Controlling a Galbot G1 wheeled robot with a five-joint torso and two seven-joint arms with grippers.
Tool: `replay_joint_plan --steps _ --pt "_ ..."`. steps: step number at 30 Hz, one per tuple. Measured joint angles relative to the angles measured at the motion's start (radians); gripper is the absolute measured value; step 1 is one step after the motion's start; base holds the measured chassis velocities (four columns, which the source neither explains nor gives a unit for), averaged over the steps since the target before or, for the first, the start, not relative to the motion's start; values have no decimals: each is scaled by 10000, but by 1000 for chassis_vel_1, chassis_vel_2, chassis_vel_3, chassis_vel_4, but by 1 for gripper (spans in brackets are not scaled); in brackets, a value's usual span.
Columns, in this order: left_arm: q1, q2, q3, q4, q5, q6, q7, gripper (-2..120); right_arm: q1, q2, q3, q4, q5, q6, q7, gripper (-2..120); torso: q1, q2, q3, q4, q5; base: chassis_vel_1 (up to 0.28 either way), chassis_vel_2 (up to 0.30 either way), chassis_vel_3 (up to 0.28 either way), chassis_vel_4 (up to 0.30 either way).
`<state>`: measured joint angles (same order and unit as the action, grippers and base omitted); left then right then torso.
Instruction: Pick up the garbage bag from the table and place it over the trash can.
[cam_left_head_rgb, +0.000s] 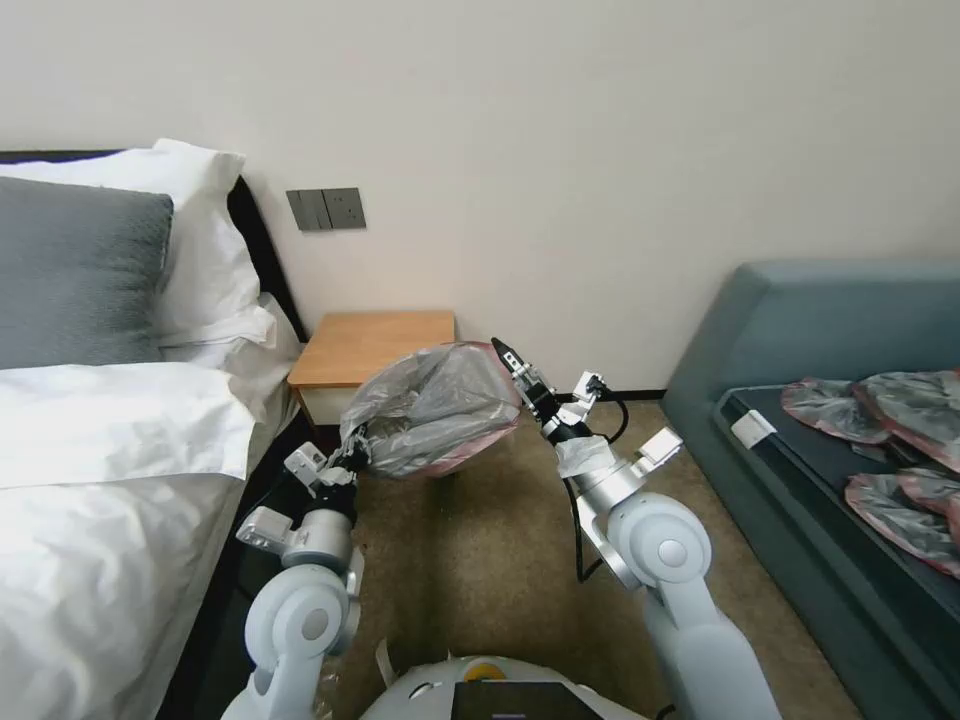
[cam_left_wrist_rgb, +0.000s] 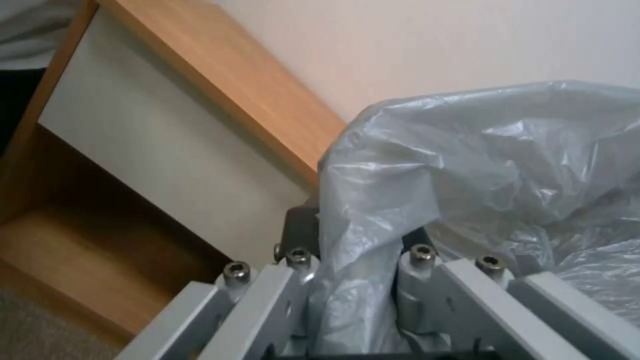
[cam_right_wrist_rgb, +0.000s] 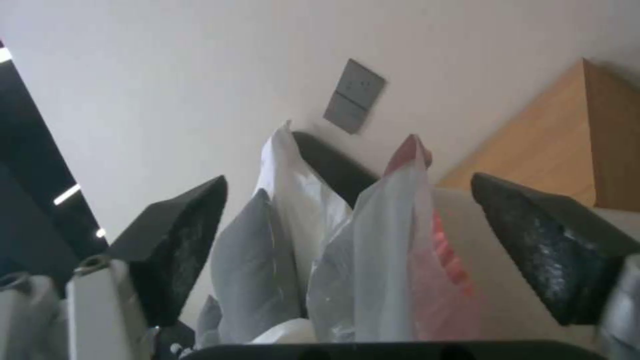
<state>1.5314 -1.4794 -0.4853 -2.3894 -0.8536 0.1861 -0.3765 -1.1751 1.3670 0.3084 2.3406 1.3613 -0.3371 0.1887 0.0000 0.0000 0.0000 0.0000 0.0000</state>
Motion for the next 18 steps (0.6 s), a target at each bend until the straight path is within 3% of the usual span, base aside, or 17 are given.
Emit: replay_joint_plan --steps 3,5,6,9,18 --pt "31 -28 20 -13 23 0 4 8 -13 3 -7 -30 25 12 4 86 0 0 0 0 0 0 0 0 0" --pt "51 -56 33 -32 43 0 11 8 -23 15 -9 -71 54 25 13 70 0 0 0 0 0 0 0 0 0" --pt "51 -56 33 -32 43 0 11 8 -23 15 -9 -71 54 25 13 70 0 0 0 0 0 0 0 0 0" --pt "59 -62 37 -62 48 0 16 8 -29 37 -20 -88 119 38 14 55 1 1 0 0 0 0 0 0 0" --pt "93 -81 44 -127 48 1 18 8 -62 94 -44 -158 135 39 -18 28 0 0 0 0 0 0 0 0 0"
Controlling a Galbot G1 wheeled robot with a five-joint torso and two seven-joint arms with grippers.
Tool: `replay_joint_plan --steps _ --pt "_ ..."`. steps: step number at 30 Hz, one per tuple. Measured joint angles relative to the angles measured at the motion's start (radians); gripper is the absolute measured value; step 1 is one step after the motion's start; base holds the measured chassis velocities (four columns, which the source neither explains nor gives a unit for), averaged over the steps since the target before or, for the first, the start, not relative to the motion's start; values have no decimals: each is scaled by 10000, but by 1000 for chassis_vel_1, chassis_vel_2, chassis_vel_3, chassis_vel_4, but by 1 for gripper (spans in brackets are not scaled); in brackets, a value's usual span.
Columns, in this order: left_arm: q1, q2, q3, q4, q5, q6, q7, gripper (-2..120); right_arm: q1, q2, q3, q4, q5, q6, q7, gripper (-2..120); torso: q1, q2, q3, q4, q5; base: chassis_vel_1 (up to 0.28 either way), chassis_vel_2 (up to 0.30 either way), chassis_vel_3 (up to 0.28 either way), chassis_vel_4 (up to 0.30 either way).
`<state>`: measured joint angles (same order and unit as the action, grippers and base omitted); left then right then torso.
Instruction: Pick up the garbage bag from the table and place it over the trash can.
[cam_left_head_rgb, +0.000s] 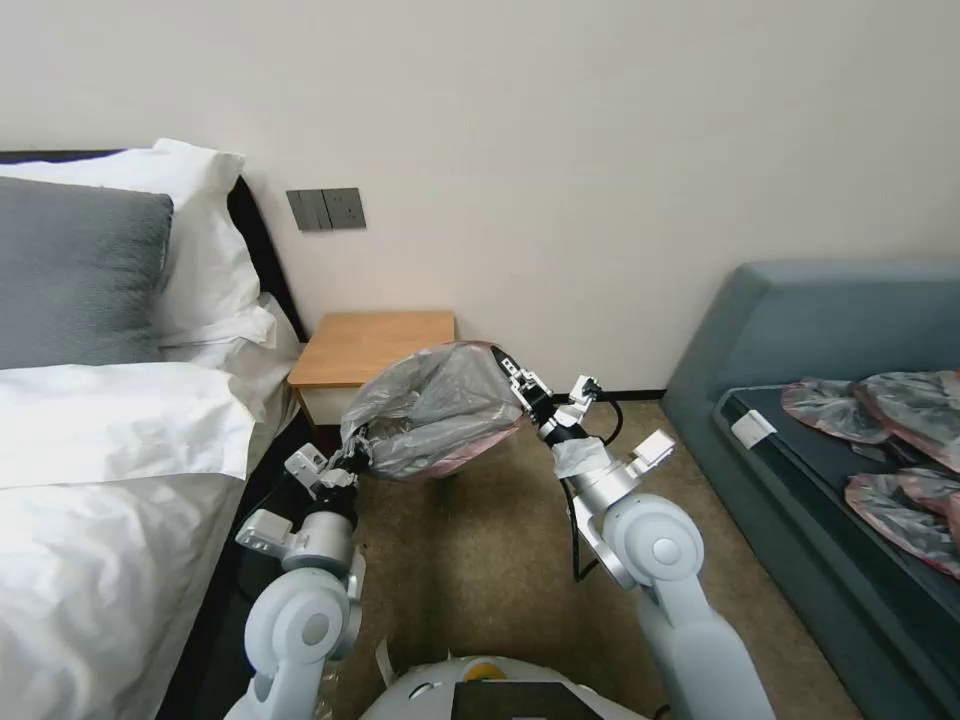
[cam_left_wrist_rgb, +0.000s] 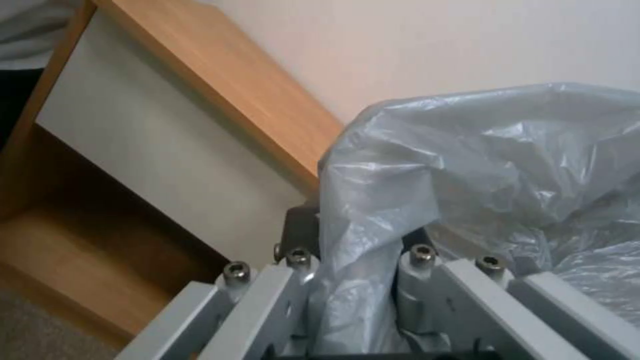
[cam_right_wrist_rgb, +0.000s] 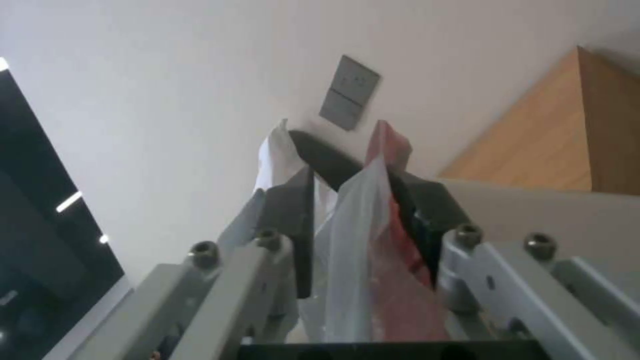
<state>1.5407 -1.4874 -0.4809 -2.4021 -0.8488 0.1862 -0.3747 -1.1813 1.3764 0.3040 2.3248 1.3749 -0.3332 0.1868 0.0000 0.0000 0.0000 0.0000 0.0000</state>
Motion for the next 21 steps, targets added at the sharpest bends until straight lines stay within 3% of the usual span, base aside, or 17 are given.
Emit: replay_joint_plan --steps 6,21 --pt "16 -39 19 -3 0 0 4 8 -7 27 -2 -1 39 3 -1 3 0 0 0 0 0 0 0 0 0" --pt "159 -89 38 -130 -122 78 93 8 31 19 180 -255 87 29 85 0 0 0 0 0 0 0 0 0 0"
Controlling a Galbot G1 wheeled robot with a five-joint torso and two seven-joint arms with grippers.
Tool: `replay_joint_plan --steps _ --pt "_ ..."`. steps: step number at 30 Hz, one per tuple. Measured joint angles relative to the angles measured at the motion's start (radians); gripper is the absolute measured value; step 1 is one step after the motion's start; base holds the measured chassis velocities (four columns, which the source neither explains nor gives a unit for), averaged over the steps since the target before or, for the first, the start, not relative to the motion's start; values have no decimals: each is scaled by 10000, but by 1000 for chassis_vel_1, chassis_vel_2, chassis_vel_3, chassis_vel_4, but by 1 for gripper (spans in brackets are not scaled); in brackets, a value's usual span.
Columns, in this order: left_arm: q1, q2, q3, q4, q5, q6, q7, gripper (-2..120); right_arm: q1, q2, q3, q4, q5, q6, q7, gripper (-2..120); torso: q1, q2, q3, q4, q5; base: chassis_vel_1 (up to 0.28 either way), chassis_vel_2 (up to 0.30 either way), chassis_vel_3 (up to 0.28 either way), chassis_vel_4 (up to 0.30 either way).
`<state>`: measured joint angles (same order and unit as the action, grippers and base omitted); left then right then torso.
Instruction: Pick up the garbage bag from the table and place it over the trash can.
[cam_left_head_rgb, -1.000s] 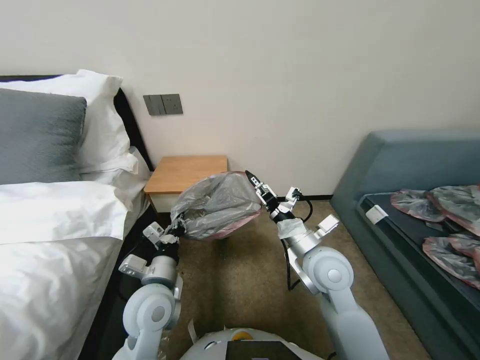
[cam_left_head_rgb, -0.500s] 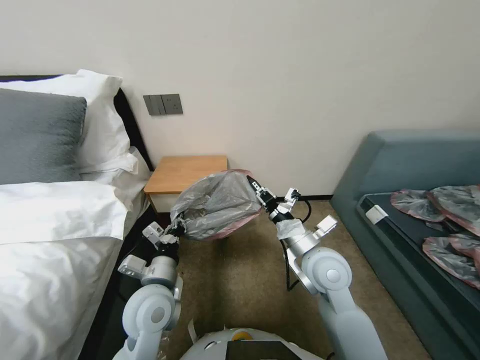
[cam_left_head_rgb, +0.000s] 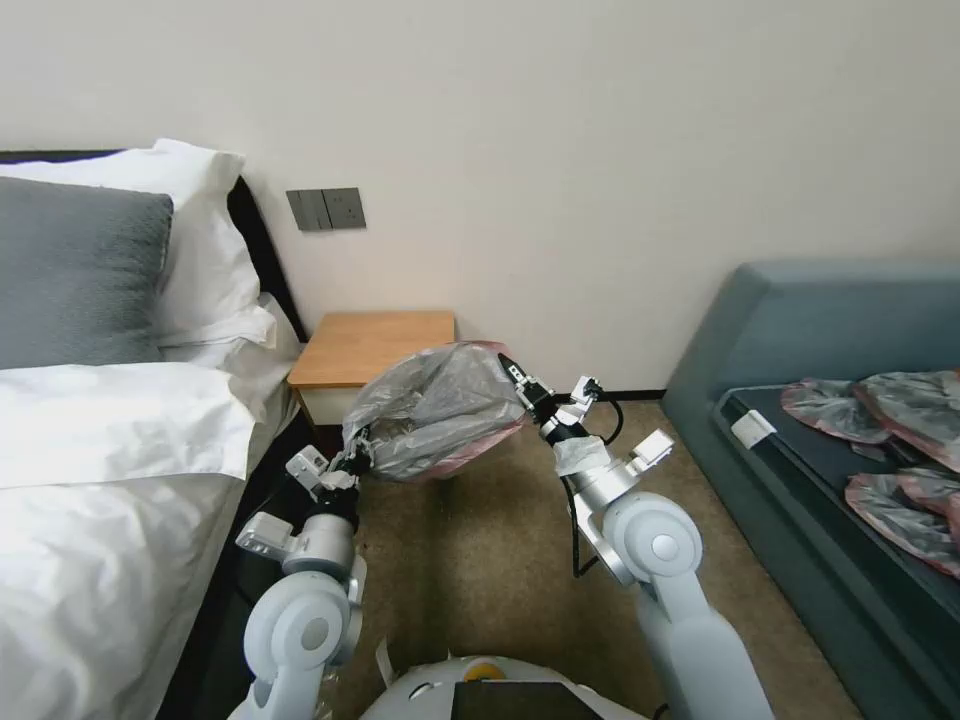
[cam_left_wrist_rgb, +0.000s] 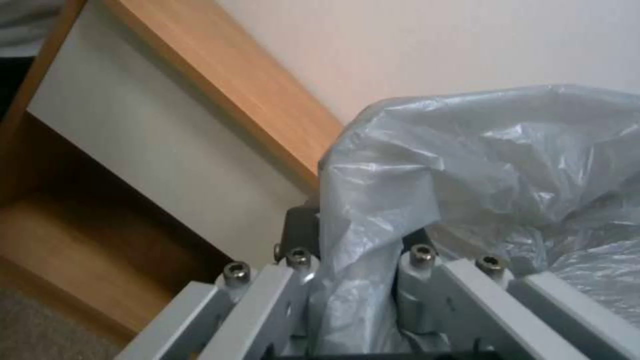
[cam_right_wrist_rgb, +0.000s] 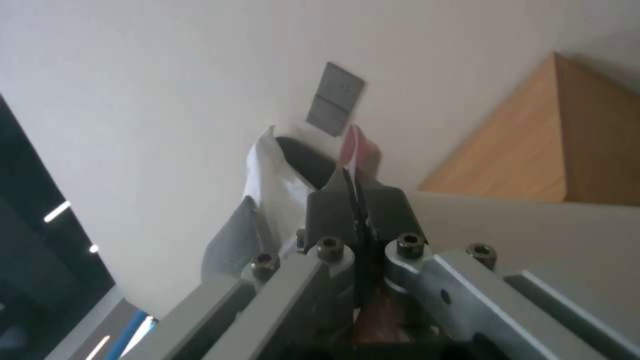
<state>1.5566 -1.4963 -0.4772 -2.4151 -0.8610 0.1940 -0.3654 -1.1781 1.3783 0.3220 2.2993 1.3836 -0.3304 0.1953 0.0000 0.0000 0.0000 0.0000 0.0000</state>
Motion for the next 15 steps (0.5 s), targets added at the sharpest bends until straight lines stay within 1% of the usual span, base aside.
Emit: replay_joint_plan --steps 3,5,7,15 --pt "8 0 0 -12 -19 8 7 8 3 -11 18 -32 0 1 0 0 0 0 0 0 0 0 0 0 0" --pt "49 -7 -21 -202 -473 159 -3 8 56 -60 152 -239 122 3 100 0 0 0 0 0 0 0 0 0 0" --pt "50 -12 -35 -287 -654 232 -43 8 68 -65 176 -281 166 6 116 0 0 0 0 -1 0 0 0 0 0" --pt "75 30 -114 -475 -1034 345 -99 8 284 -128 248 -833 6 7 -64 0 0 0 0 0 0 0 0 0 0"
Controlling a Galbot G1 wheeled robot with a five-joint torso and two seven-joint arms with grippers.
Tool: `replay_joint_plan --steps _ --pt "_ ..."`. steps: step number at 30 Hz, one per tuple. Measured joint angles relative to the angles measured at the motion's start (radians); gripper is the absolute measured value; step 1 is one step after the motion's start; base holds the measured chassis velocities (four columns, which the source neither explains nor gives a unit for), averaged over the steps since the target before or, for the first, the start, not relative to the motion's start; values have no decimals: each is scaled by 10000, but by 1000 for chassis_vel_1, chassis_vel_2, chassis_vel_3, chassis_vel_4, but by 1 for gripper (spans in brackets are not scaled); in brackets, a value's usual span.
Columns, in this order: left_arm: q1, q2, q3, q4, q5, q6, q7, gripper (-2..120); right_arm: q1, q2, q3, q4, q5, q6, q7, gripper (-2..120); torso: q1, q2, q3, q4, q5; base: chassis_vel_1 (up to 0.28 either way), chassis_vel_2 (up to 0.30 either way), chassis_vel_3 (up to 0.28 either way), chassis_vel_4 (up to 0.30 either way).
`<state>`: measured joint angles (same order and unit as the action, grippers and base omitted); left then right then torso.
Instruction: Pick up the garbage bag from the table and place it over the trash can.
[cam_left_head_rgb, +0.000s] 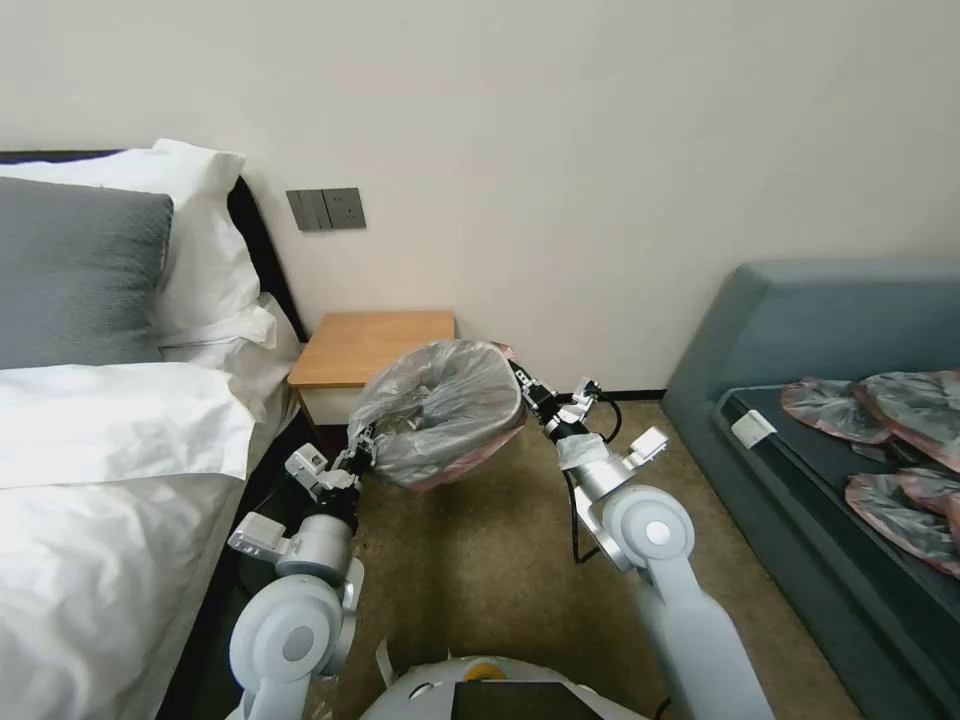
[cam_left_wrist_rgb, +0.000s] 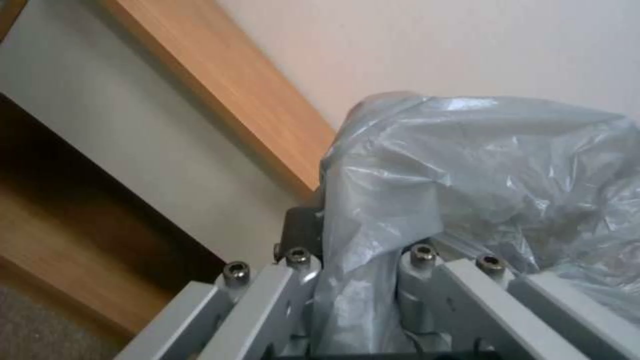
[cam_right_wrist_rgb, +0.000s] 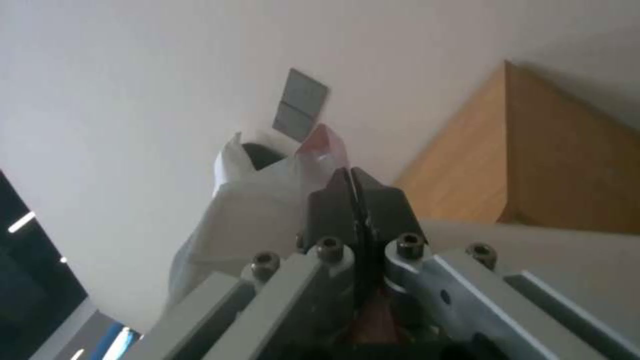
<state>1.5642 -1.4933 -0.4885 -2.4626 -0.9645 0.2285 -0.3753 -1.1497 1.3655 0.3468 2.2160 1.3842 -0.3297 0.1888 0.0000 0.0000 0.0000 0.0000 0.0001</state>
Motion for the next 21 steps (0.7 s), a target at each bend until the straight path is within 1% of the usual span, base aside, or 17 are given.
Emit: replay_joint_plan --steps 7,21 --pt "2 30 -61 -111 -212 18 -6 8 75 -31 77 -547 -523 0 -319 0 0 0 0 0 0 0 0 0 0" --pt "-36 31 -123 -167 -453 -5 -16 8 -99 -94 268 -882 -1286 34 -616 0 0 0 0 0 -1 0 0 0 0"
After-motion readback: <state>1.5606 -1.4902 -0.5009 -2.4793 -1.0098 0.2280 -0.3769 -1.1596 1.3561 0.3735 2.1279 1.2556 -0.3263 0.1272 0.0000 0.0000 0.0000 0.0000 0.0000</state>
